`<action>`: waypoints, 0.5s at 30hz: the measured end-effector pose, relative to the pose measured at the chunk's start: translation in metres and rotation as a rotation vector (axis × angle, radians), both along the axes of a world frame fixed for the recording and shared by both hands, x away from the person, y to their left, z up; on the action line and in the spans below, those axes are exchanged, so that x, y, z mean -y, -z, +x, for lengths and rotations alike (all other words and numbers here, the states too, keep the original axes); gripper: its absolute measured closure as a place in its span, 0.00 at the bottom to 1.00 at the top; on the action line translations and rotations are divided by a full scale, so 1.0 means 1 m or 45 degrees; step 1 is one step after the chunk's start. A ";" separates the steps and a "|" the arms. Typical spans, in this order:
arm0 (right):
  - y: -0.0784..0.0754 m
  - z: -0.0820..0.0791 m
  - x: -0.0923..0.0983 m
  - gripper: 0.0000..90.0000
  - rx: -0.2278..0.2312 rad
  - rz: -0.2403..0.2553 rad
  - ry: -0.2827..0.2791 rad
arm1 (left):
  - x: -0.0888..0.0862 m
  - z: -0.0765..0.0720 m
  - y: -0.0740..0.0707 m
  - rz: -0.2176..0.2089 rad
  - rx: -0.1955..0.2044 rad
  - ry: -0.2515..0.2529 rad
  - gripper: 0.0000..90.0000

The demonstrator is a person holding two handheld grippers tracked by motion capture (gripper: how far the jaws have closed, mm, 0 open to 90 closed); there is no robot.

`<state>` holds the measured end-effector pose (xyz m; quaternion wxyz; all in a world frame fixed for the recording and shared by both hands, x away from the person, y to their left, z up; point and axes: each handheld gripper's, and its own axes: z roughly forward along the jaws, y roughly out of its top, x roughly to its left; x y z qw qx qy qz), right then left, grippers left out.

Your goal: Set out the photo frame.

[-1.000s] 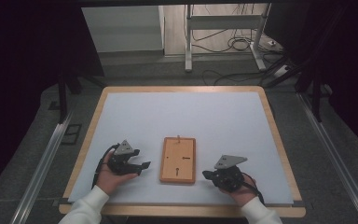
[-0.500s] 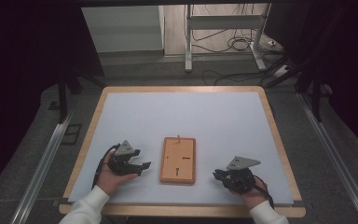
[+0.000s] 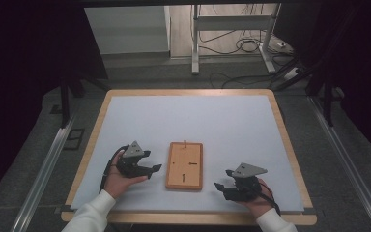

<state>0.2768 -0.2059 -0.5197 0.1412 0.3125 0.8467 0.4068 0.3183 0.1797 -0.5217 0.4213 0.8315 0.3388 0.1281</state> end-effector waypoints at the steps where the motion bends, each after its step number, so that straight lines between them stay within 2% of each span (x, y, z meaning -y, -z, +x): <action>1: 0.000 0.000 0.000 0.37 -0.002 -0.001 0.000 | 0.002 0.001 -0.002 -0.006 0.003 0.002 0.28; 8: 0.001 -0.001 -0.003 0.34 -0.014 -0.022 -0.014 | 0.015 0.010 -0.011 -0.001 0.013 0.048 0.28; 15: 0.000 0.000 -0.002 0.34 -0.001 0.004 0.025 | 0.033 0.032 -0.019 -0.048 0.010 0.091 0.28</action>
